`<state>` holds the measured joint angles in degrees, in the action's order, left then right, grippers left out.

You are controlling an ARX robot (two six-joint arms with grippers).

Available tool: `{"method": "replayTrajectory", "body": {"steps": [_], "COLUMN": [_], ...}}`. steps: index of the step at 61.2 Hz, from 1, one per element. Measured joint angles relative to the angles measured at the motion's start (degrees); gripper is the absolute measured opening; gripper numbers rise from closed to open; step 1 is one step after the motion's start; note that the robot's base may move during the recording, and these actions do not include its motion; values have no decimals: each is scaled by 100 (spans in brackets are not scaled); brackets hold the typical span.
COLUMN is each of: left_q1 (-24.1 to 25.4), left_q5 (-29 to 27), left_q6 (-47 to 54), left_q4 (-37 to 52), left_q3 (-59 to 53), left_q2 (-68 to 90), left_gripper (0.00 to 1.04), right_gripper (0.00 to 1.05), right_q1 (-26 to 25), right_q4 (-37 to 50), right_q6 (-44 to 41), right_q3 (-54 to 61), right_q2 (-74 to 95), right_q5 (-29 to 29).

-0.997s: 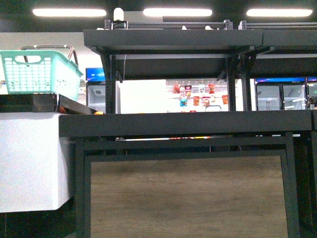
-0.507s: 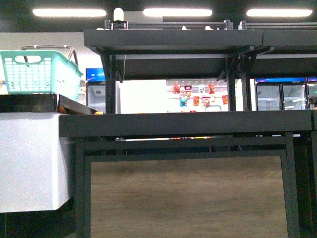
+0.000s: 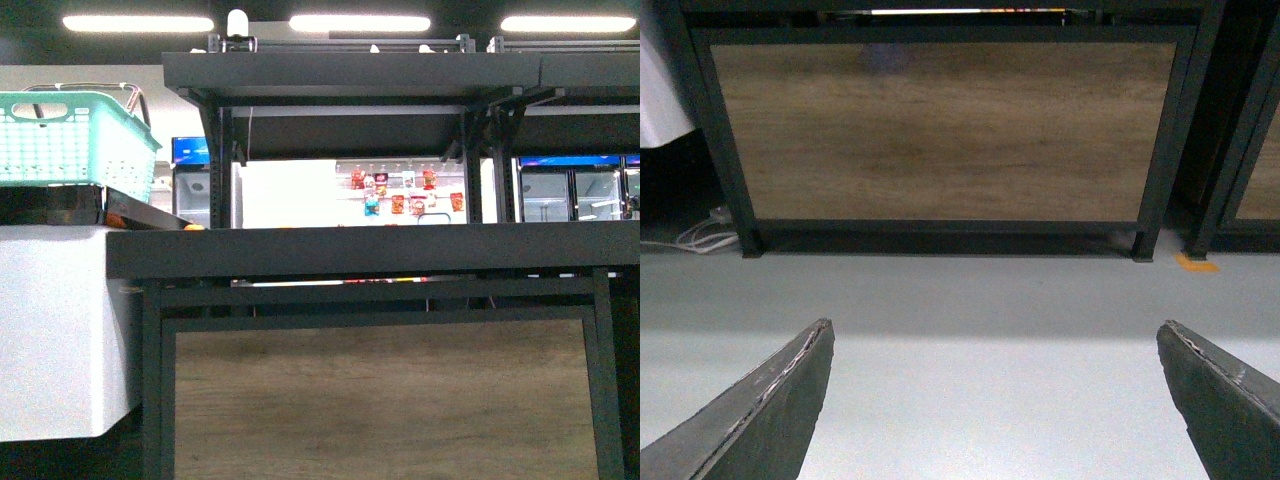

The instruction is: Pick lemon from shelf

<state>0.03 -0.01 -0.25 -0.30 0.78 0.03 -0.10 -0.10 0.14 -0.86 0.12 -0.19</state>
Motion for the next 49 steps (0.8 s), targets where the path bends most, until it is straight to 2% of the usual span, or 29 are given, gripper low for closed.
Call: {"method": "replayTrajectory", "body": {"steps": [49], "left_q1": [0], "left_q5": [4], "left_q6": [0], "left_q4": [0], "left_q3": [-2], "left_q2": [0], "left_gripper": [97], "right_gripper": [97], "right_q1": [0], "right_q4": [0], "right_q6": [0], "right_q3": [0], "right_q2": [-2], "right_q5": [4]}}
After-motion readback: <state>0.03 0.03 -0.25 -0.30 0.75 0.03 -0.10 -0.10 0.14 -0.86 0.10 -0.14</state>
